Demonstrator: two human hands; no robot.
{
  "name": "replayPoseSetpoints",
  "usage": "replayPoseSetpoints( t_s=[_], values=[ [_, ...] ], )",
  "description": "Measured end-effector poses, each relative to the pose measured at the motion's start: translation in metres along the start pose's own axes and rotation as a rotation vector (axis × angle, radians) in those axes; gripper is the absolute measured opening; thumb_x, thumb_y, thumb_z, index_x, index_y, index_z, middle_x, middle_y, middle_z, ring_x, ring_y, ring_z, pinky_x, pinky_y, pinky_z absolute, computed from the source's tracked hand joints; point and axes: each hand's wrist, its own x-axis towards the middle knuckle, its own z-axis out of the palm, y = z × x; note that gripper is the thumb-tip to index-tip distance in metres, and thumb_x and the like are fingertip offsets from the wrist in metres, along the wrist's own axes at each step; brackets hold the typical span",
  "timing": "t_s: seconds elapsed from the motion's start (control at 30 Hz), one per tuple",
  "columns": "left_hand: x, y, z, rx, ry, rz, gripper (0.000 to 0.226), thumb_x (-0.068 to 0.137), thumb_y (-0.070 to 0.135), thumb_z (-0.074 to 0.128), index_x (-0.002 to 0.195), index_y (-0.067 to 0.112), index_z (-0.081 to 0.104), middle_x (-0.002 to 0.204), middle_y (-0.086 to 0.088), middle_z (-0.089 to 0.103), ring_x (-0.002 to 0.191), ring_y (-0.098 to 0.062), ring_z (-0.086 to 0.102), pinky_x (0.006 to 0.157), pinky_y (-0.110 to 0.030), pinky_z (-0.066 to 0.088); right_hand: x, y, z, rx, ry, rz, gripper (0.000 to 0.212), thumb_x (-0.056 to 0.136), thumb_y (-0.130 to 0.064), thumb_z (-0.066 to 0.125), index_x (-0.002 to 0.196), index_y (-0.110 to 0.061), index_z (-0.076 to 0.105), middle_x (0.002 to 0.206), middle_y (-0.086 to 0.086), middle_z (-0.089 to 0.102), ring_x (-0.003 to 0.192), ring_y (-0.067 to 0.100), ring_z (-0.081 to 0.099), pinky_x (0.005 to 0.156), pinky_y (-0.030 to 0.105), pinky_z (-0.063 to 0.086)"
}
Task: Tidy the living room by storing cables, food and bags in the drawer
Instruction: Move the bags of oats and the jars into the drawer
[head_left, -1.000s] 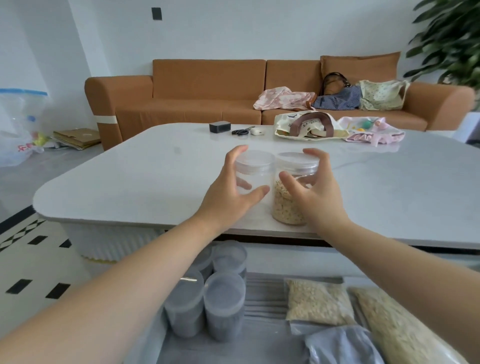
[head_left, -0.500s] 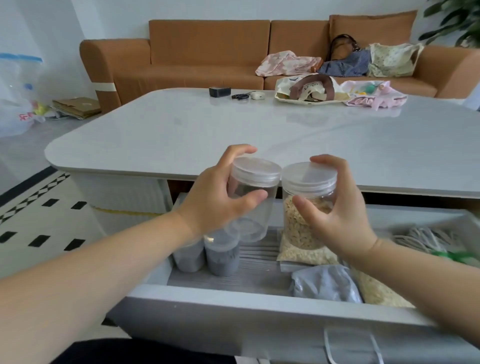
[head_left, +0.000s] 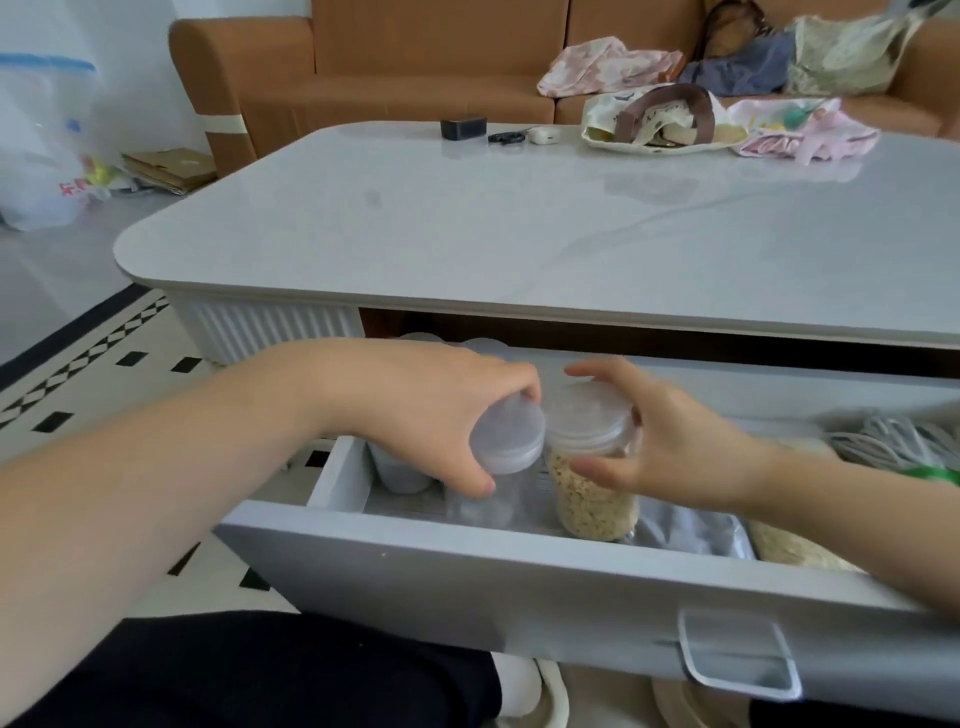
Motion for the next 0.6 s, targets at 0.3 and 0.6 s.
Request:
replayPoseSetpoints(
  t_s=[0.3, 0.6],
  values=[
    [-0.005, -0.004, 0.027, 0.473, -0.071, 0.001, 0.045, 0.082, 0.032, 0.066, 0.116, 0.028, 0.037, 0.093, 0.008, 0.030, 0.079, -0.013, 0.034, 0.054, -0.026, 0.032, 0.001, -0.015, 0.018, -0.210, -0.299, -0.004, 0.077, 0.070, -0.048, 0.075, 0.131, -0.033, 0.030, 0.126, -0.013, 0.049, 0.108, 0.008, 0.050, 0.092, 0.026, 0.045],
    [-0.011, -0.017, 0.022, 0.334, -0.232, -0.082, 0.067, 0.079, 0.025, 0.071, 0.133, 0.033, 0.032, 0.117, 0.006, 0.036, 0.098, -0.014, 0.044, 0.070, -0.029, 0.041, 0.009, -0.027, 0.031, -0.193, -0.430, 0.050, 0.063, 0.076, -0.058, 0.064, 0.120, -0.028, 0.030, 0.092, -0.020, 0.045, 0.086, 0.008, 0.052, 0.073, 0.022, 0.040]
  ],
)
